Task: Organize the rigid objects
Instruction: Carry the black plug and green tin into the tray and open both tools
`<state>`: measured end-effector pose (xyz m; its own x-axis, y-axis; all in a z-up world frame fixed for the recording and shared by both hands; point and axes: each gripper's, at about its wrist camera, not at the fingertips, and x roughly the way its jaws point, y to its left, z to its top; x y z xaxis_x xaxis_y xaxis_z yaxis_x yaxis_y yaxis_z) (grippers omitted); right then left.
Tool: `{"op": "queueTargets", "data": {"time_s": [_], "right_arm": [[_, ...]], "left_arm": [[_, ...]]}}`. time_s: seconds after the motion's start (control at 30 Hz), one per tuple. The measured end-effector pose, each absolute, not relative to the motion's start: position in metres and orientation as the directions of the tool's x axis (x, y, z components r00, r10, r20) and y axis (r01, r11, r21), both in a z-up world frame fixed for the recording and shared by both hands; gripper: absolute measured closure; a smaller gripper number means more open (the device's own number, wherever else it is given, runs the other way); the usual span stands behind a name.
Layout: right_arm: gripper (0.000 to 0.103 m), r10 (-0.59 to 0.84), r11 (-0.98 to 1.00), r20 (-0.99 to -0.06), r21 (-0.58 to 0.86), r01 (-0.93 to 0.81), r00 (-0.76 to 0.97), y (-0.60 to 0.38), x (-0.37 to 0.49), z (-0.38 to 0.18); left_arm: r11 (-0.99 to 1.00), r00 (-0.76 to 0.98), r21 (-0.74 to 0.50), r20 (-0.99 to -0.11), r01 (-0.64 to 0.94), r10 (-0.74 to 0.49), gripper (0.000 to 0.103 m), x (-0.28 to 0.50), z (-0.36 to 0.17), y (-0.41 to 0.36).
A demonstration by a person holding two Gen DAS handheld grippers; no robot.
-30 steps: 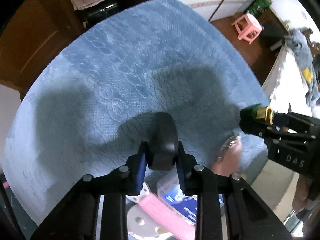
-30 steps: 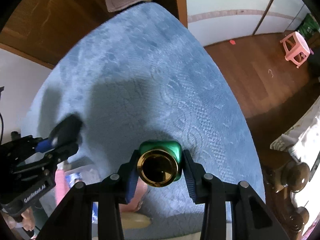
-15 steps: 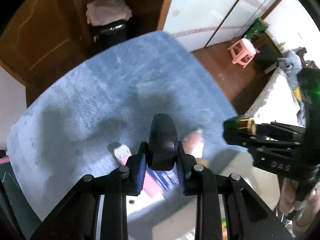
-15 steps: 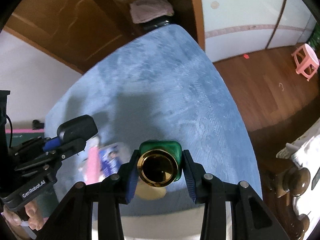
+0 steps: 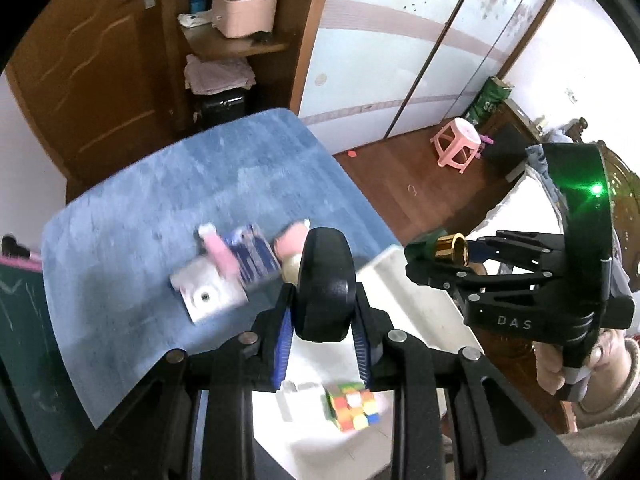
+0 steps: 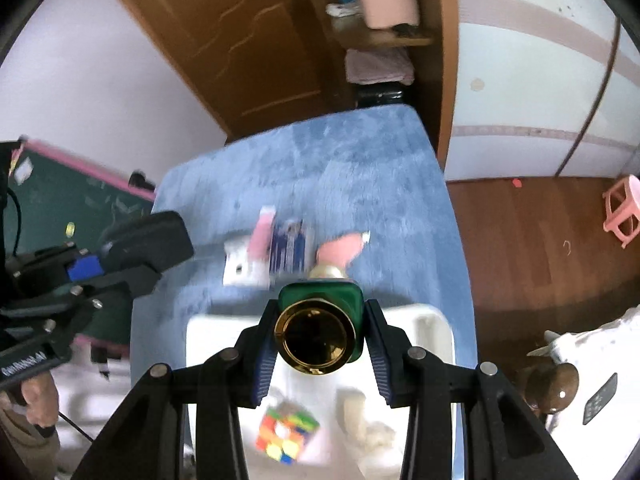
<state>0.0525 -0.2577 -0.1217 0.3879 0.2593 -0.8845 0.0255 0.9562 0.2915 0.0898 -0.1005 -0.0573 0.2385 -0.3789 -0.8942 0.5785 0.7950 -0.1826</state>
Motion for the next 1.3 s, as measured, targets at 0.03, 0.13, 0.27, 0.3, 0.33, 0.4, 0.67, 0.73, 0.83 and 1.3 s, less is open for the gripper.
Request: {"op": "queueTargets", "data": {"time_s": [0.03,0.13,0.27,0.3,0.33,0.4,0.67,0.73,0.83,1.3], "right_arm": [[0.062,0.256,0.959,-0.889,0.283,0.018,0.380,-0.256,0.046,-0.124],[0.062,0.237,0.967,-0.909,0.254,0.005,0.344,-0.253,0.028,-0.144],[0.062,0.223,0.969,-0.936,0.243,0.039,0.272,-0.253,0.017,-0.185],[0.062,0.222,0.970,-0.942,0.241,0.045,0.253,-0.253,0.015,-0.196],[0.062,0.216,0.970,-0.948,0.235,0.057,0.233,-0.253,0.013,-0.208],[0.062,0.203,0.972,-0.958,0.223,0.078,0.202,-0.252,0.011,-0.230],[0.062,0.155,0.976,-0.976,0.175,0.132,0.154,-0.254,0.019,-0.270],[0.062,0.152,0.976,-0.977,0.172,0.132,0.149,-0.253,0.023,-0.274],[0.062,0.150,0.977,-0.978,0.169,0.127,0.142,-0.252,0.029,-0.279],[0.047,0.073,0.994,-0.978,0.087,0.065,0.196,-0.244,0.016,-0.257]], "left_arm": [[0.800,0.240,-0.179,-0.896,0.573,-0.373,0.074,0.081,-0.062,-0.100],[0.809,0.223,-0.159,-0.915,0.565,-0.336,0.074,0.061,-0.085,-0.103],[0.829,0.167,-0.167,-0.940,0.534,-0.296,0.074,0.050,-0.125,-0.104],[0.834,0.152,-0.173,-0.945,0.524,-0.291,0.074,0.048,-0.135,-0.105],[0.838,0.135,-0.178,-0.949,0.516,-0.285,0.074,0.047,-0.147,-0.106],[0.848,0.119,-0.169,-0.958,0.502,-0.261,0.074,0.047,-0.169,-0.110],[0.884,0.052,-0.197,-0.969,0.425,-0.241,0.074,0.052,-0.221,-0.111],[0.888,0.042,-0.195,-0.972,0.416,-0.233,0.074,0.055,-0.229,-0.112],[0.893,0.041,-0.183,-0.975,0.411,-0.218,0.074,0.056,-0.236,-0.114],[0.886,0.102,-0.097,-0.982,0.454,-0.160,0.043,0.047,-0.235,-0.113]]}}
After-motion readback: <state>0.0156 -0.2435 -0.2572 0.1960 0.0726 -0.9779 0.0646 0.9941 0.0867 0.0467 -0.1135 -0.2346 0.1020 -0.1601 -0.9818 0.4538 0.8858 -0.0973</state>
